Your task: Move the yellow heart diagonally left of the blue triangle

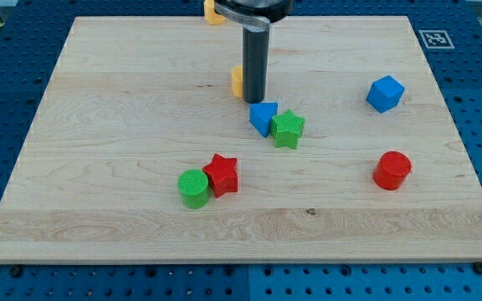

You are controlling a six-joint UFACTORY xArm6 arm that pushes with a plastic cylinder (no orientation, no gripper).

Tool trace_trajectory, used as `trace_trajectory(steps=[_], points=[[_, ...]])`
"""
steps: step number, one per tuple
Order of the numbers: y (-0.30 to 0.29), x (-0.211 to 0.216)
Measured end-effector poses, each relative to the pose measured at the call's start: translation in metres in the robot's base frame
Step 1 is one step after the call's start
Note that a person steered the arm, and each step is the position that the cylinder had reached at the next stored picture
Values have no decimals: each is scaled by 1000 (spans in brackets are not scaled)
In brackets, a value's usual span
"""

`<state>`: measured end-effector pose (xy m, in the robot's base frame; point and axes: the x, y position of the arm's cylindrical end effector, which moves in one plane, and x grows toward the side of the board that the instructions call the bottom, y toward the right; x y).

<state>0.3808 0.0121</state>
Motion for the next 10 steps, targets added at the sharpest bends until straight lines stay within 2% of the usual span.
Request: trace_trajectory(steps=[3,4,7,10], points=[[-2,-80],[-12,-89],[-49,-82],[-136,-88]])
